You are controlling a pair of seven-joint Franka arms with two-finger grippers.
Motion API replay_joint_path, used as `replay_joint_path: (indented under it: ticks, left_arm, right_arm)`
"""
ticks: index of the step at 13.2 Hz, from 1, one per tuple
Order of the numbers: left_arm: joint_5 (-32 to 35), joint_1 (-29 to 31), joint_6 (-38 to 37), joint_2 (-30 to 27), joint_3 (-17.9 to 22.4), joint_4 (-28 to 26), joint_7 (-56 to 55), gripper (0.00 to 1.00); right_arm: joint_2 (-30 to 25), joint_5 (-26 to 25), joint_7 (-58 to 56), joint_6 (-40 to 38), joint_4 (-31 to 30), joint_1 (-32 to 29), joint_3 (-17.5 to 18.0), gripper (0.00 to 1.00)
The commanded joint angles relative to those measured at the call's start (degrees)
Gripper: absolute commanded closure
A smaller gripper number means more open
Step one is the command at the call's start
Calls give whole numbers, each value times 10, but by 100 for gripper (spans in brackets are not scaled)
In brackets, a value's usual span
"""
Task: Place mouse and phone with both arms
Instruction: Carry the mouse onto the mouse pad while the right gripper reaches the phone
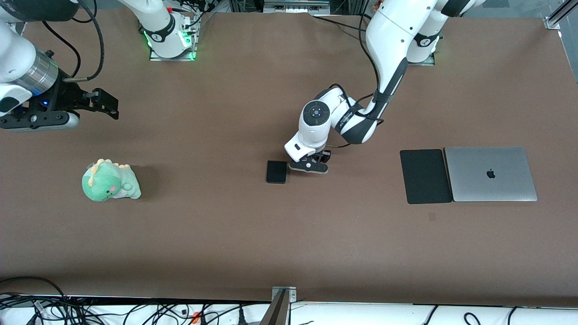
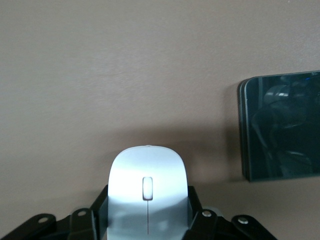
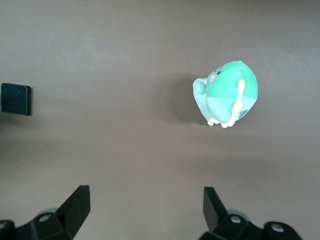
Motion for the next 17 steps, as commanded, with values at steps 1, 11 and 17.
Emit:
replay_joint_path:
  ticks: [1,11,17]
  left_arm:
    - [15,20,-86,-69,3,-11,-6,92]
    - [17,303,-299,-107,3,32,193,79]
    - [16,388,-186,-70,0,-42,292,77]
  right_arm:
    - [15,5,-3,3,11,-1,-1,0]
    - [96,10,2,49,10,79,1,0]
    - [229,60,233,255,11,198,1,0]
